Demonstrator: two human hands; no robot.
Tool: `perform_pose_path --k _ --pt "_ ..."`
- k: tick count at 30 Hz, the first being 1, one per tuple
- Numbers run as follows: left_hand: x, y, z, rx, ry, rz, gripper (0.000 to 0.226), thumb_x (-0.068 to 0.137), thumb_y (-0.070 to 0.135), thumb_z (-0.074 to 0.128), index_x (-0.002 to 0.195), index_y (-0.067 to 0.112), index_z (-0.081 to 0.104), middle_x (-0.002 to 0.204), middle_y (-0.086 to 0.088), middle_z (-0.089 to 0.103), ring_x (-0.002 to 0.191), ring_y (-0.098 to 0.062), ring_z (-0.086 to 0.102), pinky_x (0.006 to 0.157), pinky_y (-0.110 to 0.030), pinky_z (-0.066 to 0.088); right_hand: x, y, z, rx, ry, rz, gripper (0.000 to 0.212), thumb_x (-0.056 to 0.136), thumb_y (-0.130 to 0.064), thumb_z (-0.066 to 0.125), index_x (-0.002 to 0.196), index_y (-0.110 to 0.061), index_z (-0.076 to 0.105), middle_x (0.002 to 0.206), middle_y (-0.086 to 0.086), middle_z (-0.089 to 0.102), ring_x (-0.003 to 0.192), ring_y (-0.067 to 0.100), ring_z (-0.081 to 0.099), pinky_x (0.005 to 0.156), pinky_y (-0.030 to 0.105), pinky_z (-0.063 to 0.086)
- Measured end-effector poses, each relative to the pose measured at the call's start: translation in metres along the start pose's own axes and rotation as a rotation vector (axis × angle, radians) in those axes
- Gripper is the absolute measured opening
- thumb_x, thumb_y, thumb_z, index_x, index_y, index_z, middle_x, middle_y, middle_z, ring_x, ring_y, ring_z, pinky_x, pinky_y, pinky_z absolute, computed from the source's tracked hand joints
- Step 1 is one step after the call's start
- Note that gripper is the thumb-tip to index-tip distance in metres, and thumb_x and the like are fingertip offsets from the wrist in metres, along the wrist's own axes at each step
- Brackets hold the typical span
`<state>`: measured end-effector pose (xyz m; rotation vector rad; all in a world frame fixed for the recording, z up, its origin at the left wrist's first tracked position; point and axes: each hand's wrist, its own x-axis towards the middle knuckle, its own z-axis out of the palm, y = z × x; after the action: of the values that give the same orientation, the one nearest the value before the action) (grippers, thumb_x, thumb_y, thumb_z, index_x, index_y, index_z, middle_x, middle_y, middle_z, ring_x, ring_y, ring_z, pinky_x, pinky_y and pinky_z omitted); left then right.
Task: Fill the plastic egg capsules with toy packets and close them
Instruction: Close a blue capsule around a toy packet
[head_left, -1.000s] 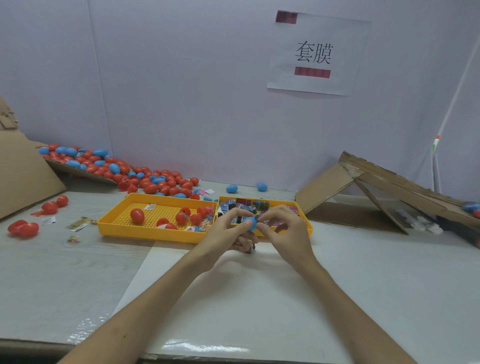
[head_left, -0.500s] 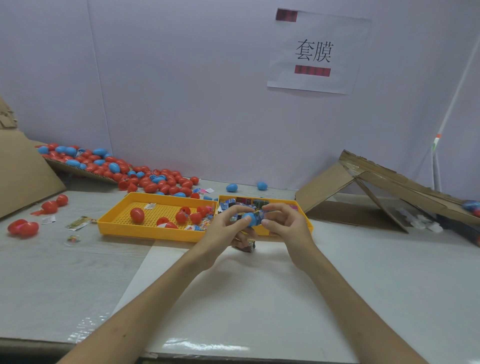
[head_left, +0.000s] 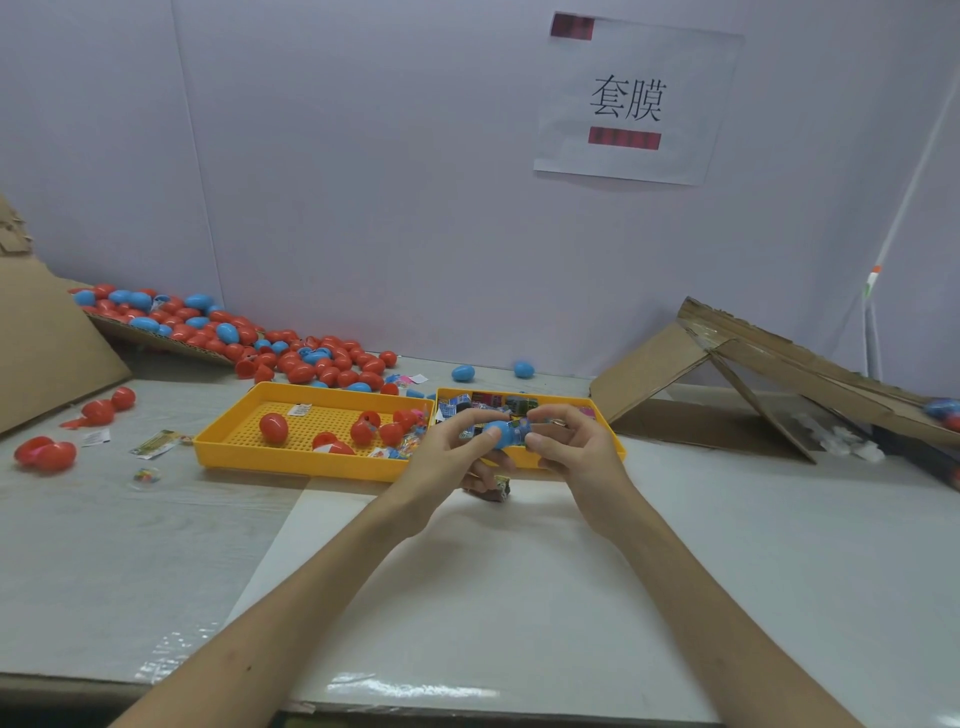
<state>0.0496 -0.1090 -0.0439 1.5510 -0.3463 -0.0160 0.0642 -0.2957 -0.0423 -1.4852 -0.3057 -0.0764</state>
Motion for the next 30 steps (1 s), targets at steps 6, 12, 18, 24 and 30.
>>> perform_pose_path --k 6,12,18,24,30 --pt "-0.0008 0.0007 0.0002 0.008 -0.01 0.003 0.021 0.103 0.021 0.058 0.121 0.028 0.066 0.085 -0.007 0.076 0.064 -0.016 0.065 0.069 -0.031 0.059 -0.0013 0.0008 0.001 -0.078 0.012 -0.037 0.023 0.085 0.001 0.074 0.098 -0.019 0.071 0.086 -0.005 0.074 0.083 0.01 0.071 0.07 0.023 0.055" --pt "-0.0005 0.0006 -0.0003 0.03 -0.008 0.005 0.021 0.102 0.023 0.06 0.122 0.026 0.066 0.084 -0.005 0.075 0.063 -0.013 0.065 0.068 -0.03 0.059 -0.0046 -0.002 0.0048 -0.245 0.028 -0.117 0.035 0.081 -0.001 0.079 0.098 -0.03 0.07 0.094 -0.007 0.07 0.076 0.002 0.067 0.07 0.024 0.056" --pt "0.0001 -0.0002 -0.0007 0.033 -0.009 0.011 0.019 0.101 0.026 0.062 0.119 0.028 0.066 0.081 -0.004 0.075 0.061 -0.014 0.064 0.068 -0.03 0.058 -0.0056 -0.0035 0.0054 -0.207 0.02 -0.194 0.03 0.091 -0.007 0.071 0.097 -0.036 0.073 0.083 -0.009 0.071 0.062 0.011 0.065 0.063 0.023 0.053" --pt "-0.0001 -0.0002 -0.0007 0.046 -0.019 0.015 0.021 0.1 0.026 0.063 0.12 0.026 0.066 0.08 -0.003 0.074 0.06 -0.013 0.063 0.067 -0.03 0.057 -0.0049 -0.0017 0.0059 -0.35 0.065 -0.303 0.027 0.09 -0.01 0.073 0.086 -0.036 0.076 0.084 -0.003 0.073 0.068 0.018 0.067 0.062 0.03 0.057" --pt "0.0 -0.0004 -0.001 0.041 -0.027 0.024 0.015 0.1 0.025 0.063 0.114 0.028 0.067 0.075 -0.002 0.072 0.058 -0.013 0.061 0.065 -0.029 0.054 -0.0036 -0.0017 0.0035 -0.433 0.075 -0.355 0.023 0.086 -0.009 0.077 0.085 -0.032 0.075 0.088 -0.016 0.071 0.08 0.005 0.064 0.071 0.018 0.049"
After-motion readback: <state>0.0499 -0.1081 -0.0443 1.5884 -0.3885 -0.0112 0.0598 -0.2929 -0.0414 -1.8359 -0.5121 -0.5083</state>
